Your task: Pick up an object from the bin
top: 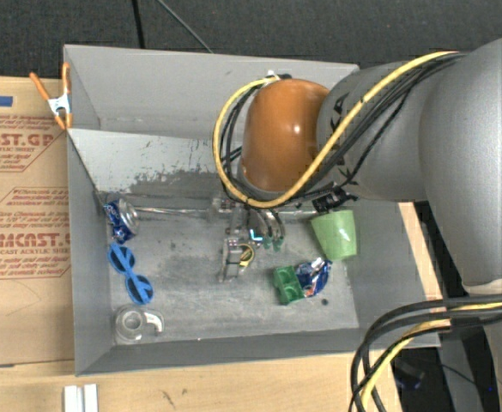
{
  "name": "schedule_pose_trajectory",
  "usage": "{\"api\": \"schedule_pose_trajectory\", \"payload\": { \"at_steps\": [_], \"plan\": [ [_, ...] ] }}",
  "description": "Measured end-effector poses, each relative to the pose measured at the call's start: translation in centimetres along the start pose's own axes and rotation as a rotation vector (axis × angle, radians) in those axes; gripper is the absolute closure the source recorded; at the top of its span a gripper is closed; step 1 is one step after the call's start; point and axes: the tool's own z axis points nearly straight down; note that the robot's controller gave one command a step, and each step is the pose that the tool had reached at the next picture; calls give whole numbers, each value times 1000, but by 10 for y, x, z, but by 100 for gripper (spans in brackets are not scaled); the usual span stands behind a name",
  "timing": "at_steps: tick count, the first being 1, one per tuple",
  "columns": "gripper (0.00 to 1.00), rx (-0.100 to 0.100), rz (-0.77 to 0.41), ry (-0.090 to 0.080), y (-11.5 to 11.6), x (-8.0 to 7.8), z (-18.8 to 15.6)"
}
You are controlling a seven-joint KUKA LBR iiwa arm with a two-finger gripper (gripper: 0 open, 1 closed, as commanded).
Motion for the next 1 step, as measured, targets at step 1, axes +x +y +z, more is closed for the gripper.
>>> {"api": "schedule_pose_trajectory", "payload": {
  "at_steps": [1],
  "plan": [
    [0, -1, -105, -1, 67, 57, 35]
  ]
}}
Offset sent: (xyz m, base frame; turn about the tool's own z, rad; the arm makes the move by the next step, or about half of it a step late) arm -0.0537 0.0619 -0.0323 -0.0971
